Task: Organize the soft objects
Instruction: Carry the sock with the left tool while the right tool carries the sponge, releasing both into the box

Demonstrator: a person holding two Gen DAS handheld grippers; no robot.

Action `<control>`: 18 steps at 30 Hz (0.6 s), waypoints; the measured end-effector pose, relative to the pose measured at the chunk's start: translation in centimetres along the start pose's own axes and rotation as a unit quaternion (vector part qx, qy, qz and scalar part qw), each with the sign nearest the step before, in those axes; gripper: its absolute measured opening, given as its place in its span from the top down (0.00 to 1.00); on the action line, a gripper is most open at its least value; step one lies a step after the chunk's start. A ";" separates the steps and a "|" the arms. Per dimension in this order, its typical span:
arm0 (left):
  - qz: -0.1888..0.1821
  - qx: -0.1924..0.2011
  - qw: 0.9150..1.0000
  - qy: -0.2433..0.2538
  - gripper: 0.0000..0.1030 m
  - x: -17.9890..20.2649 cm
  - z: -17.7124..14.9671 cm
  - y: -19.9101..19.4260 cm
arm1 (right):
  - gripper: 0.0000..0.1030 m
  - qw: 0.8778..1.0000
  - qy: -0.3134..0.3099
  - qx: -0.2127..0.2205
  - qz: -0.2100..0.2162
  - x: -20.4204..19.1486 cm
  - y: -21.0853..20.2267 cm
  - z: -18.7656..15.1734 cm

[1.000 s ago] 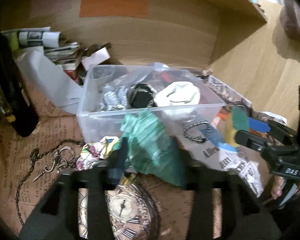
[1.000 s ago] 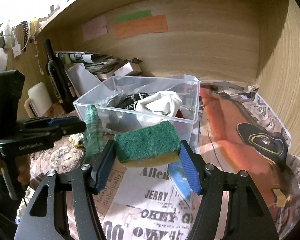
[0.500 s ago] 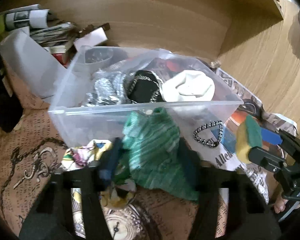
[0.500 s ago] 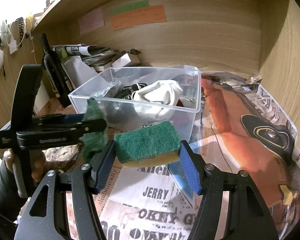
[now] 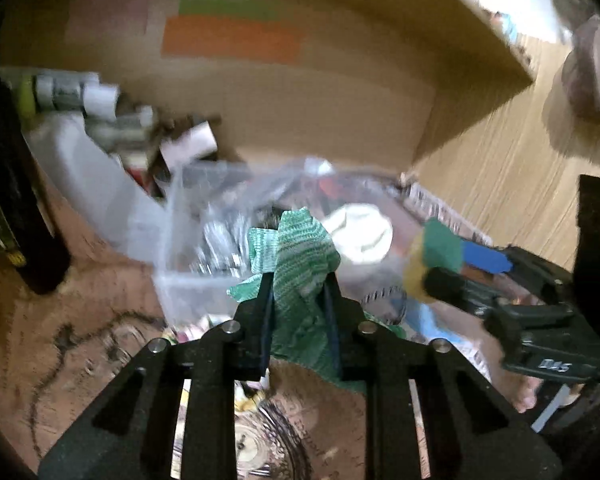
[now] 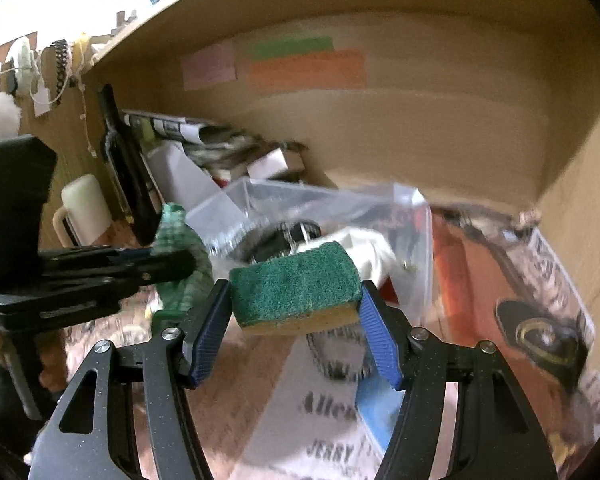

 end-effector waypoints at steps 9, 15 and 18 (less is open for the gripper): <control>0.053 0.063 0.997 0.006 0.78 -2.6 5.2 -2.1 | 0.41 1.000 -0.015 0.022 0.000 -0.8 2.2 3.8; 0.083 0.055 0.995 0.005 0.78 -4.5 5.8 0.5 | 0.41 1.000 -0.021 0.003 -0.005 -0.8 5.0 4.0; 0.088 0.034 0.996 0.002 0.78 -5.0 5.4 2.7 | 0.41 1.000 -0.022 -0.016 -0.008 -0.7 6.6 3.4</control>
Point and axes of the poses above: each gripper's, at about its wrist camera, not at the fingertips, and y roughly the way its jaws point, x to its right, z to its top, the point moved 10 cm from there along y, roughly the way its jaws point, and after that the axes turned 3 degrees about y, right-handed, at the moved point
